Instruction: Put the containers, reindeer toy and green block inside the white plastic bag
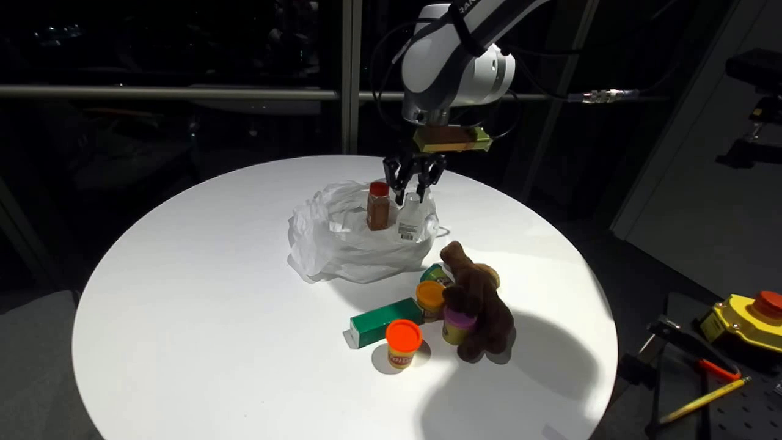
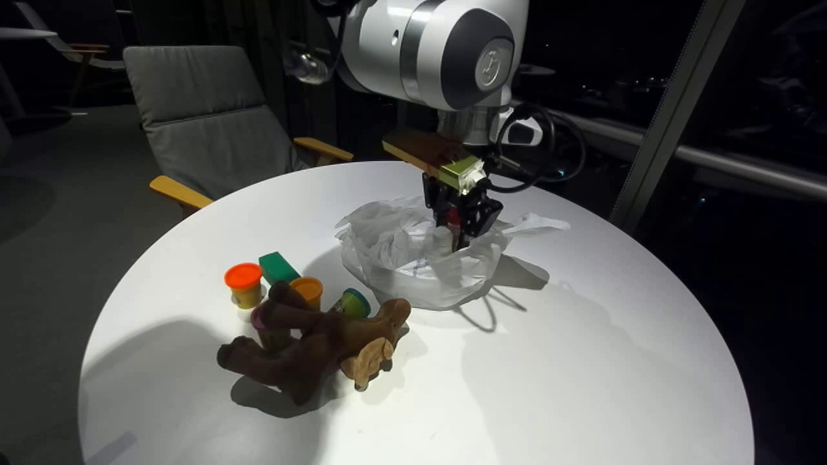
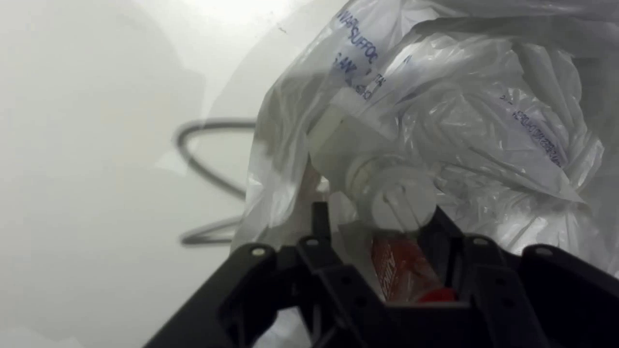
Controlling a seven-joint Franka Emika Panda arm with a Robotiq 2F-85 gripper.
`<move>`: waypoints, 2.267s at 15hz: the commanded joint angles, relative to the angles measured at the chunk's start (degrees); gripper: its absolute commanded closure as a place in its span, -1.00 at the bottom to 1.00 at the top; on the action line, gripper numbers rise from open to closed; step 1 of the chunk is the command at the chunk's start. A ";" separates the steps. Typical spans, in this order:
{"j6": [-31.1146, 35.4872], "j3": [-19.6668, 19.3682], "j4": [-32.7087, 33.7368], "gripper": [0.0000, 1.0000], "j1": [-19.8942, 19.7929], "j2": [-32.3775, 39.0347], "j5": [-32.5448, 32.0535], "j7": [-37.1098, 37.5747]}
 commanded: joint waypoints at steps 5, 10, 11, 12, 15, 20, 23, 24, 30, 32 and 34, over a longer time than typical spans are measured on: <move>4.53 0.13 -12.50 -1.00 1.09 -14.52 -0.26 -0.16; 1.47 2.78 -23.55 -1.00 1.26 -26.38 1.40 -2.62; 0.66 3.31 -25.39 -1.00 1.60 -27.81 0.98 -3.24; -0.52 4.27 -27.07 -1.00 1.75 -29.07 0.88 -4.88; -4.39 7.74 -30.52 -1.00 1.98 -30.53 2.55 -11.75; -1.89 11.49 -35.08 -1.00 4.60 -29.54 3.05 -14.79; 2.27 13.27 -38.28 -1.00 6.02 -28.12 4.45 -15.02; 3.71 13.74 -39.19 -1.00 6.36 -27.71 4.88 -15.23; 15.54 14.58 -41.84 -1.00 8.93 -21.94 1.90 -14.76; 17.89 14.63 -41.63 -1.00 9.73 -19.95 0.88 -14.48; 19.46 14.38 -41.21 -1.00 10.76 -18.14 -0.46 -13.87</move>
